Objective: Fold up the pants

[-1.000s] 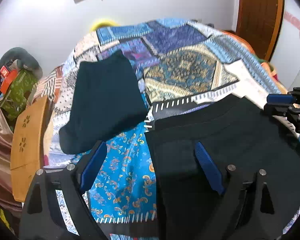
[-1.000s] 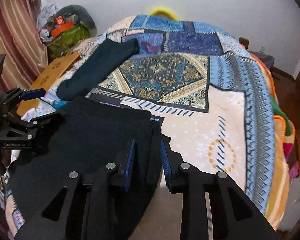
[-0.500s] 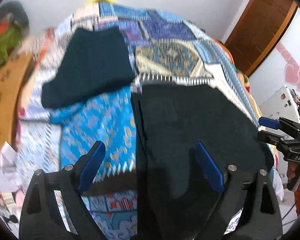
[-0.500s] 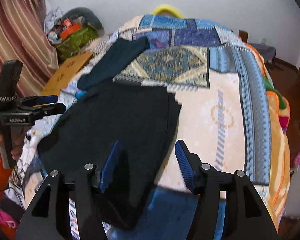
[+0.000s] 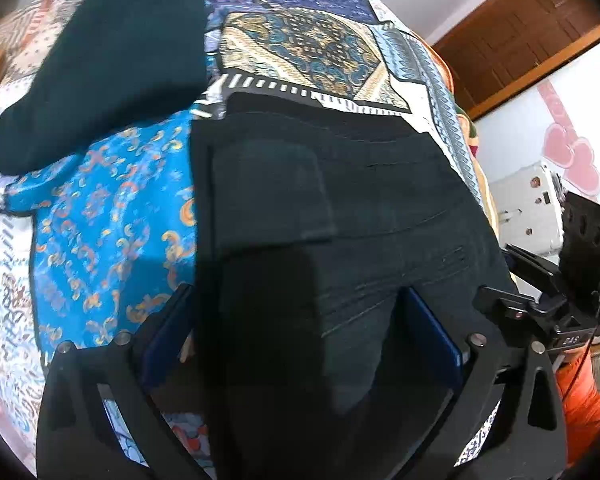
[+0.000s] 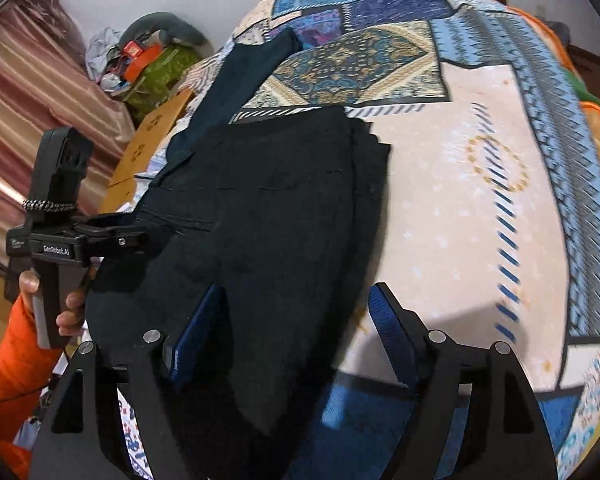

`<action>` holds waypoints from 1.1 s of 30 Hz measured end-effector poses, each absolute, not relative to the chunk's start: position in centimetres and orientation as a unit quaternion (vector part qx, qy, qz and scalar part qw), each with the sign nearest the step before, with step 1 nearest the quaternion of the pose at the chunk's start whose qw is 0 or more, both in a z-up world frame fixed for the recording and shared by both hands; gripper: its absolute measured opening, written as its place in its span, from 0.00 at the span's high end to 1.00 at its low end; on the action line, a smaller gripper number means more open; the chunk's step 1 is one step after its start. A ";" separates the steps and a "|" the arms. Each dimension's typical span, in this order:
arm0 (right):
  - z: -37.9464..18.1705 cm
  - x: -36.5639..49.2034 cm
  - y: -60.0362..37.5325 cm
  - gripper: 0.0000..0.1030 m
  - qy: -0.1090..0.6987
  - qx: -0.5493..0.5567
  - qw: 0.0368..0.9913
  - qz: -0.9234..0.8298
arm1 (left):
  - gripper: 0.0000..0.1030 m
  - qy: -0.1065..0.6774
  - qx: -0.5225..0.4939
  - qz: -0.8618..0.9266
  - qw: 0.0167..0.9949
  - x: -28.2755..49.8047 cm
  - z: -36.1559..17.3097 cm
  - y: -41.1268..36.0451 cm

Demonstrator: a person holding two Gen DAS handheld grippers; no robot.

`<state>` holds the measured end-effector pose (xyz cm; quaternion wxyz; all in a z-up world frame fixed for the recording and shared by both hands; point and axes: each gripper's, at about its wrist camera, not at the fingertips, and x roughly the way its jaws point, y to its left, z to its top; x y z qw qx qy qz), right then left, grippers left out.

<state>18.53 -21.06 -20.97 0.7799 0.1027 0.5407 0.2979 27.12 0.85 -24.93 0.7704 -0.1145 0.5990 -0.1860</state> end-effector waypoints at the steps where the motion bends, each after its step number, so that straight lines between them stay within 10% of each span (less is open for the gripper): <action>1: -21.1 18.8 -20.6 0.30 0.540 0.099 0.779 0.304 | 0.01 0.601 -0.114 -0.188 0.769 27.3 -25.0 0.7; 13: -18.6 17.8 -18.7 0.77 0.491 0.002 0.817 0.303 | 0.29 0.576 -0.089 -0.198 0.788 26.4 -23.3 -0.4; 22: -15.8 16.8 -19.3 0.81 0.467 0.004 0.827 0.313 | 0.65 0.547 -0.107 -0.211 0.803 24.8 -20.5 0.7; 33: -9.8 18.4 -17.5 0.81 0.390 -0.003 0.862 0.324 | 0.71 0.454 -0.053 -0.184 0.870 24.3 -12.9 1.3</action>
